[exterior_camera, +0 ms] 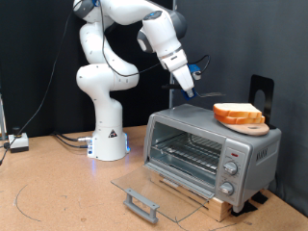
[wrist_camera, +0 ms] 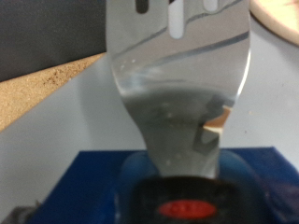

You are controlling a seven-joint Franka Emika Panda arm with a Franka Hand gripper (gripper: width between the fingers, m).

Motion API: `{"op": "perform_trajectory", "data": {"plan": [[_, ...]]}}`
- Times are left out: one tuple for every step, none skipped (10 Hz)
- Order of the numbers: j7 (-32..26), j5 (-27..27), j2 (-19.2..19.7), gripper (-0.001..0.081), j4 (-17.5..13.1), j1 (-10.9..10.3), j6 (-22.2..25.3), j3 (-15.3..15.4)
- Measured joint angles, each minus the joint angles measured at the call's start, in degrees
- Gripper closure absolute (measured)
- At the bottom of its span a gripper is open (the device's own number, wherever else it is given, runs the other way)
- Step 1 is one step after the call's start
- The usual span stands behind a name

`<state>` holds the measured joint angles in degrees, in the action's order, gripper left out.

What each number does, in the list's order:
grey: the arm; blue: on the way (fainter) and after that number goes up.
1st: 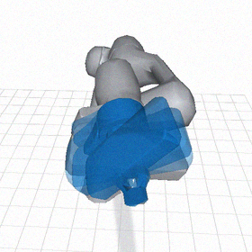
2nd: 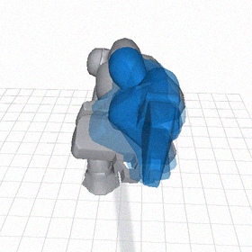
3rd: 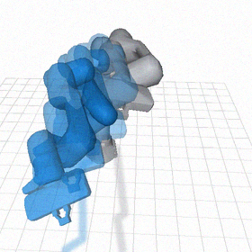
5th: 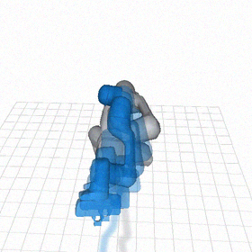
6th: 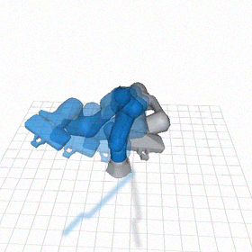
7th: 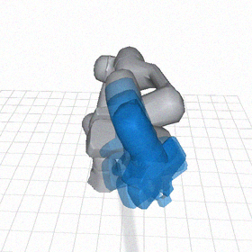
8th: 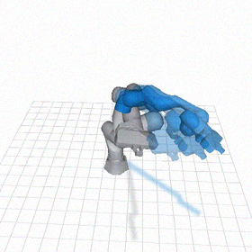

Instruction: Make a piece of toast with the oven

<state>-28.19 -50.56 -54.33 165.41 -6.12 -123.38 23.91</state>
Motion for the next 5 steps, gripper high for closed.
{"op": "perform_trajectory", "data": {"plan": [[-0.11,0.06,0.31,0.0384,-0.58,0.43,-0.06,-0.05],[-0.46,0.91,0.01,0.0384,-0.56,1.24,0.55,-1.01],[-0.77,1.98,-0.49,0.0384,-0.56,2.31,2.09,-2.89],[-0.86,2.86,-0.94,0.0384,-0.58,3.42,3.48,-4.78],[-0.75,3.59,-1.33,0.0384,-0.59,4.72,4.20,-6.36]]}}
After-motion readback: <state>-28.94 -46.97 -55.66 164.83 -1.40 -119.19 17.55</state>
